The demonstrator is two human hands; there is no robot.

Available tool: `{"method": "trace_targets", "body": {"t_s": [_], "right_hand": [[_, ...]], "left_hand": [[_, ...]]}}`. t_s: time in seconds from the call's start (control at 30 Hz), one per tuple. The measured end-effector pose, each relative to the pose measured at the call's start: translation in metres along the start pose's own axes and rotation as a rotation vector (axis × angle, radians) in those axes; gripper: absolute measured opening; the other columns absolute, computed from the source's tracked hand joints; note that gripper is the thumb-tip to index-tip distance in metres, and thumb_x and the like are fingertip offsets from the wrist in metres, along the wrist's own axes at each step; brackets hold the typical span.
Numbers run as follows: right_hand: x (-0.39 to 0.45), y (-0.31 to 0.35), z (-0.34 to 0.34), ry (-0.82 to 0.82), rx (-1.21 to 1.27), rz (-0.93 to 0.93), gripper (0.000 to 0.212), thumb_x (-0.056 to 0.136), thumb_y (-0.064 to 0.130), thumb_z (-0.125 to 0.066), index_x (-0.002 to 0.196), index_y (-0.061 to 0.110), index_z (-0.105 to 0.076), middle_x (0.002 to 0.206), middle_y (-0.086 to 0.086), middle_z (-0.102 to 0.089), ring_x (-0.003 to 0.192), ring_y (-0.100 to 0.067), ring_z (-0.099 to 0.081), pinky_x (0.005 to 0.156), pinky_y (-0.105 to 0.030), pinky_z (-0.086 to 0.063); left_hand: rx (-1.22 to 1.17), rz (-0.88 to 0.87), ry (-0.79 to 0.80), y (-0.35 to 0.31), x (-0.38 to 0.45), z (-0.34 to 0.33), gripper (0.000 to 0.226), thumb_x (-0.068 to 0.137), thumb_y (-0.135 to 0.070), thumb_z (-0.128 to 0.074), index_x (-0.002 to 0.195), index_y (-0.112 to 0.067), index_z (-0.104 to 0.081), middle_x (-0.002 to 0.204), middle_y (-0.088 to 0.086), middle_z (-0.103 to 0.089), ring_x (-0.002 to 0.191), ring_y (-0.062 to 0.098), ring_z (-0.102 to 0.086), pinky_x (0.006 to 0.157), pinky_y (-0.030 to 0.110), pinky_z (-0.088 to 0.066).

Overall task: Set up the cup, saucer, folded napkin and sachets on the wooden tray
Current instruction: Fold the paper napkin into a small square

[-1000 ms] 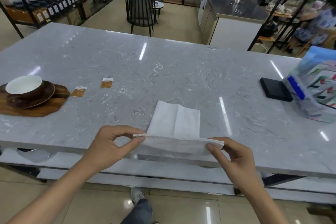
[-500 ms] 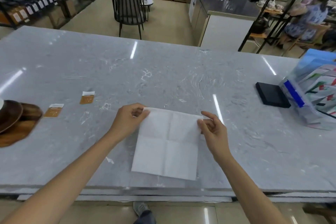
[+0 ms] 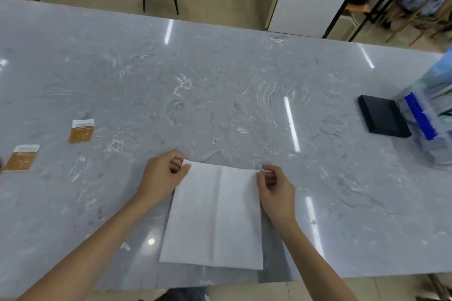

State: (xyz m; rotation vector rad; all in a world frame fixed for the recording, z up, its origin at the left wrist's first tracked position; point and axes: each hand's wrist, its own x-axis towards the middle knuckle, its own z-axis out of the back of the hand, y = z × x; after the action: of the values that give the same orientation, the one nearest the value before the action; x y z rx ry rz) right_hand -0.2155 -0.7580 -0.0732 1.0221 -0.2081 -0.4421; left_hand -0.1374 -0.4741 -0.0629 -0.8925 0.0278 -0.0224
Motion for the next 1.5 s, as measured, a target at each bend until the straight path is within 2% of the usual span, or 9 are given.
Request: {"method": "trace_targets", "body": {"t_s": [0.13,0.2,0.37,0.5,0.6,0.7,0.97,1.23,1.5], "right_hand": [[-0.002,0.009,0.002,-0.012,-0.005,-0.053,0.019,0.096,0.029,-0.068,0.112,0.034,-0.062,0.082,0.011,-0.071,0.083,0.003,-0.067,0.069,-0.011,-0.052],[-0.004,0.016,0.002,-0.017,-0.029,-0.075,0.021,0.096,0.029,-0.067,0.116,0.033,-0.061,0.086,0.012,-0.070,0.083,0.004,-0.065,0.074,-0.021,-0.057],[-0.023,0.035,-0.010,-0.076,-0.317,0.172,0.038,0.099,0.023,-0.062,0.136,0.016,-0.055,0.130,-0.003,-0.053,0.113,-0.016,-0.057,0.098,-0.035,-0.052],[-0.049,0.049,-0.045,0.084,-0.527,0.359,0.049,0.101,0.030,-0.048,0.147,0.012,-0.049,0.158,-0.009,-0.043,0.145,-0.023,-0.039,0.118,-0.039,-0.033],[-0.058,0.043,-0.059,0.222,-0.666,0.308,0.058,0.105,0.032,-0.039,0.159,0.012,-0.032,0.169,-0.007,-0.024,0.157,-0.022,-0.019,0.126,-0.046,-0.023],[-0.058,0.026,-0.050,0.256,-0.746,0.287,0.063,0.105,0.045,-0.026,0.163,0.020,-0.017,0.171,0.003,-0.010,0.159,-0.015,-0.006,0.129,-0.042,-0.011],[-0.077,0.010,-0.015,0.241,-0.807,0.167,0.065,0.105,0.046,-0.016,0.164,0.023,0.000,0.172,0.003,0.007,0.158,-0.016,0.011,0.129,-0.049,-0.003],[-0.129,0.005,-0.023,0.296,-0.785,0.339,0.060,0.105,0.042,-0.027,0.162,0.027,-0.019,0.171,0.002,-0.014,0.159,-0.018,-0.007,0.127,-0.048,-0.017],[-0.146,-0.015,0.013,0.354,-0.741,0.383,0.064,0.106,0.047,-0.032,0.163,0.021,-0.017,0.172,0.003,-0.011,0.159,-0.014,-0.005,0.127,-0.045,-0.017]], "left_hand": [[-0.014,0.020,-0.023,0.001,0.000,-0.001,0.018,0.077,-0.009,-0.084,0.083,-0.019,-0.071,0.066,-0.002,-0.068,0.072,0.014,-0.064,0.066,0.007,-0.048],[0.012,0.018,-0.029,-0.002,-0.002,-0.002,0.022,0.077,-0.010,-0.084,0.094,-0.016,-0.070,0.075,0.001,-0.067,0.067,0.016,-0.063,0.075,0.026,-0.056],[0.335,-0.266,-0.136,-0.025,-0.025,-0.010,0.040,0.089,-0.037,-0.064,0.121,-0.014,-0.065,0.115,0.007,-0.056,0.105,0.027,-0.055,0.084,0.037,-0.051],[0.361,-0.359,0.085,-0.040,-0.056,-0.037,0.049,0.101,-0.036,-0.040,0.138,-0.009,-0.057,0.150,0.010,-0.050,0.141,0.028,-0.043,0.116,0.041,-0.038],[0.579,-0.306,0.218,-0.032,-0.070,-0.048,0.061,0.104,-0.036,-0.022,0.157,-0.007,-0.031,0.168,0.011,-0.023,0.156,0.027,-0.019,0.124,0.049,-0.025],[0.668,-0.289,0.271,-0.022,-0.072,-0.046,0.067,0.104,-0.044,-0.024,0.161,-0.010,-0.016,0.171,0.007,-0.010,0.158,0.022,-0.009,0.127,0.047,-0.018],[0.511,-0.327,0.186,-0.020,-0.100,-0.034,0.060,0.103,-0.037,-0.034,0.154,-0.005,-0.038,0.166,0.010,-0.030,0.157,0.026,-0.017,0.127,0.045,-0.012],[0.744,-0.351,0.308,0.004,-0.145,-0.019,0.066,0.103,-0.044,-0.030,0.161,-0.014,-0.018,0.171,0.009,-0.011,0.158,0.026,-0.011,0.124,0.056,-0.020],[0.773,-0.316,0.300,0.015,-0.160,0.001,0.065,0.105,-0.045,-0.016,0.160,-0.011,-0.018,0.169,0.003,-0.016,0.156,0.025,-0.016,0.123,0.047,-0.016]]}}
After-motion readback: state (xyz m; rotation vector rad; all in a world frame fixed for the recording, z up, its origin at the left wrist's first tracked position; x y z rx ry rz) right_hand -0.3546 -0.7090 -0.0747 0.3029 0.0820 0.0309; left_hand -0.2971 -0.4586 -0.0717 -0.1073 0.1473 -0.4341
